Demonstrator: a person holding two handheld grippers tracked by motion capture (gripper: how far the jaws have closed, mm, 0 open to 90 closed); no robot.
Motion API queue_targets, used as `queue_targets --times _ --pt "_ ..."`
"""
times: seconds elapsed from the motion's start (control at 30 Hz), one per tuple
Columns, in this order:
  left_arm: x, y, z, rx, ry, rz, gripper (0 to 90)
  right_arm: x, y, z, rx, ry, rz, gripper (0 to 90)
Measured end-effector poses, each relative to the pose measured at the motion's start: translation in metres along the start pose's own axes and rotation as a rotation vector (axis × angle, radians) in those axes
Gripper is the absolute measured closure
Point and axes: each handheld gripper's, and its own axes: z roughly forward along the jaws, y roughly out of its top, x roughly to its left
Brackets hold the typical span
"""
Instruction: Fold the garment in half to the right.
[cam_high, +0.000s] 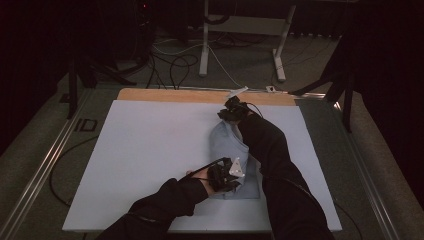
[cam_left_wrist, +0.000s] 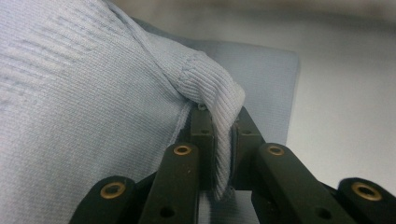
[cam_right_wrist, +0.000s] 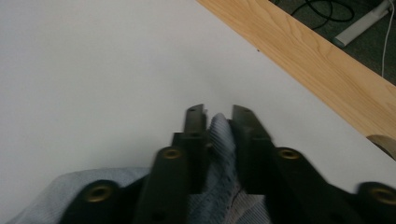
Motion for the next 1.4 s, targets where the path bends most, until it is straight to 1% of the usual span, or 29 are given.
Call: queue_targets --times 0.07,0.13,0.2,0.23,0.27,0.3,0.33,0.37,0.43,0.5,0.6,0.67,0.73,0.83,0.97,1.0,1.07,1.13,1.2,1.27,1.3,1.33,1.4 --pt "-0.001 0.001 -0.001 -0.016 -0.012 -0.009 81.6 -0.002 -0.002 -0.001 -0.002 -0.004 0.011 56.3" --pt "-0.002 0.003 -0.004 -0.036 -0.033 -0.014 73.8 -0.004 -0.003 -0.003 0.005 0.014 0.029 43.9" --pt "-0.004 0.005 -0.006 -0.040 -0.042 -0.006 67.1 -0.003 -0.005 -0.006 0.008 0.007 0.018 35.2" --pt "-0.004 0.006 -0.007 -0.038 -0.051 -0.004 64.1 -0.004 -0.006 -0.007 0.005 0.018 0.029 31.4" --pt "-0.005 0.007 -0.007 -0.043 -0.057 -0.011 61.6 -0.006 -0.006 -0.008 0.003 0.032 0.040 27.5" --pt "-0.006 0.008 -0.007 -0.046 -0.057 -0.004 59.8 -0.006 -0.007 -0.009 0.004 0.036 0.047 23.1" --pt "-0.007 0.008 -0.008 -0.046 -0.060 -0.003 57.9 -0.007 -0.008 -0.011 0.004 0.061 0.047 17.2" --pt "-0.007 0.009 -0.009 -0.050 -0.068 -0.005 56.0 -0.007 -0.008 -0.013 0.000 0.070 0.055 15.5" --pt "-0.007 0.009 -0.011 -0.054 -0.069 -0.003 53.0 -0.009 -0.008 -0.019 -0.015 0.079 0.071 13.5" --pt "-0.008 0.010 -0.013 -0.059 -0.078 0.001 49.5 -0.009 -0.007 -0.024 -0.018 0.071 0.080 12.7" --pt "-0.009 0.012 -0.017 -0.065 -0.077 0.001 46.8 -0.008 -0.008 -0.031 -0.029 0.071 0.068 10.5" --pt "-0.010 0.013 -0.020 -0.072 -0.080 0.005 45.6 -0.008 -0.009 -0.036 -0.039 0.075 0.078 10.5" --pt "-0.010 0.014 -0.022 -0.067 -0.085 0.012 44.1 -0.007 -0.010 -0.040 -0.041 0.070 0.068 10.3" --pt "-0.011 0.014 -0.025 -0.061 -0.086 0.022 41.3 -0.005 -0.012 -0.045 -0.049 0.076 0.072 10.1" --pt "-0.012 0.014 -0.028 -0.065 -0.086 0.020 36.8 -0.004 -0.015 -0.052 -0.062 0.068 0.068 9.8" --pt "-0.013 0.014 -0.029 -0.066 -0.086 0.016 34.8 -0.004 -0.016 -0.054 -0.066 0.075 0.067 9.8" --pt "-0.013 0.013 -0.030 -0.061 -0.089 0.029 34.2 -0.003 -0.017 -0.057 -0.065 0.072 0.064 9.8" --pt "-0.013 0.013 -0.031 -0.062 -0.085 0.027 31.2 -0.002 -0.017 -0.058 -0.066 0.074 0.060 9.8" --pt "-0.013 0.011 -0.032 -0.072 -0.084 0.022 31.0 0.001 -0.018 -0.061 -0.073 0.078 0.053 9.8" --pt "-0.011 0.009 -0.034 -0.077 -0.084 0.019 28.9 0.003 -0.019 -0.063 -0.073 0.084 0.046 9.8" --pt "-0.011 0.008 -0.035 -0.080 -0.081 0.013 28.8 0.004 -0.019 -0.064 -0.074 0.081 0.044 9.8" --pt "-0.010 0.007 -0.037 -0.077 -0.078 0.015 27.6 0.005 -0.019 -0.066 -0.079 0.083 0.045 9.8" --pt "-0.008 0.003 -0.039 -0.079 -0.070 0.000 25.2 0.007 -0.019 -0.068 -0.088 0.087 0.047 9.8"
